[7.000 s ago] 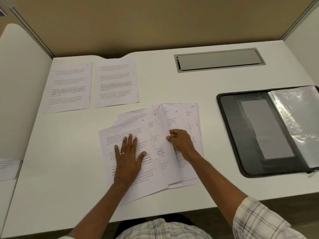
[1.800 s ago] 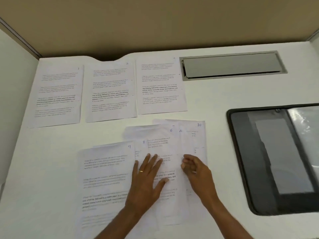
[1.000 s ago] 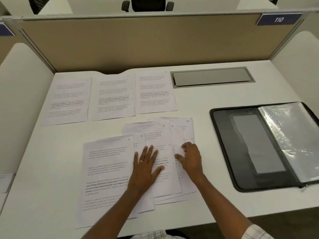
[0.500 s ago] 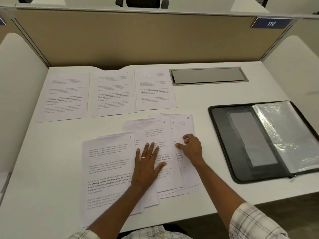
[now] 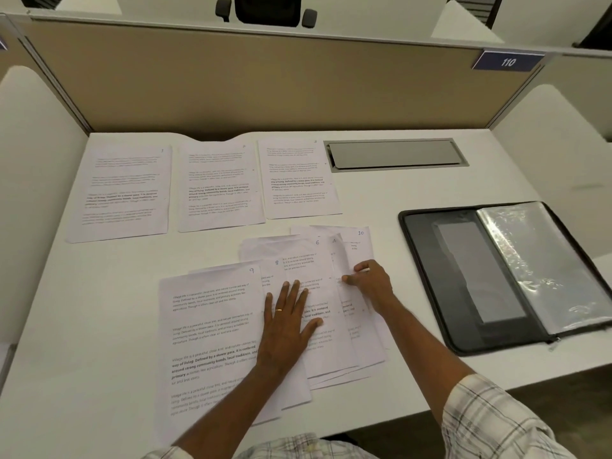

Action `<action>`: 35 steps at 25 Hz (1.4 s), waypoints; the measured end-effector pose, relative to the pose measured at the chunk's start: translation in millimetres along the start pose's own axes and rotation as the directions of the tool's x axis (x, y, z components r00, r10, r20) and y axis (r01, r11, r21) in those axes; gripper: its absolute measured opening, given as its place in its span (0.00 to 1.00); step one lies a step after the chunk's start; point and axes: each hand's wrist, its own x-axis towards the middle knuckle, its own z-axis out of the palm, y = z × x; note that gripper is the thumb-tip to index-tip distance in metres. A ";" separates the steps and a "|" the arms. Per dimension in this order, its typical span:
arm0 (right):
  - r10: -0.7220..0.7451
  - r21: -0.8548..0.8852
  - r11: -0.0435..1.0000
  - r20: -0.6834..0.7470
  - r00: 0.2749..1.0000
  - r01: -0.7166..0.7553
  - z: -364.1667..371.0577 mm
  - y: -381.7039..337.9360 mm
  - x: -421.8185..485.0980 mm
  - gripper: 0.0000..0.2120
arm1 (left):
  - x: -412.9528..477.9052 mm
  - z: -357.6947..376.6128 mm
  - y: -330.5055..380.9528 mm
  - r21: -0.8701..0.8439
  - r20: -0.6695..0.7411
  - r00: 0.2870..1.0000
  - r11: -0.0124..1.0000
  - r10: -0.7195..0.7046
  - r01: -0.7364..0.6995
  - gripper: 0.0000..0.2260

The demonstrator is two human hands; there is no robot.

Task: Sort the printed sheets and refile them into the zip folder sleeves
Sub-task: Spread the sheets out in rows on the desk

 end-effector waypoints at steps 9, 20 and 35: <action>-0.065 0.131 0.990 0.106 0.992 0.051 -12.9 7.3 -12.5 0.05 | -2.9 -4.7 -4.7 -0.023 -0.019 1.000 1.000 -0.017 0.017 0.31; -0.097 0.507 0.862 0.163 0.982 0.001 -75.4 3.6 10.5 0.13 | -4.3 -12.7 -15.3 -0.083 -0.068 0.997 0.996 -0.049 0.043 0.31; -0.174 0.595 0.802 0.309 0.935 -0.047 -204.9 -5.3 123.7 0.16 | 114.6 -69.1 136.4 -0.880 0.301 0.836 0.205 -0.458 0.429 0.21</action>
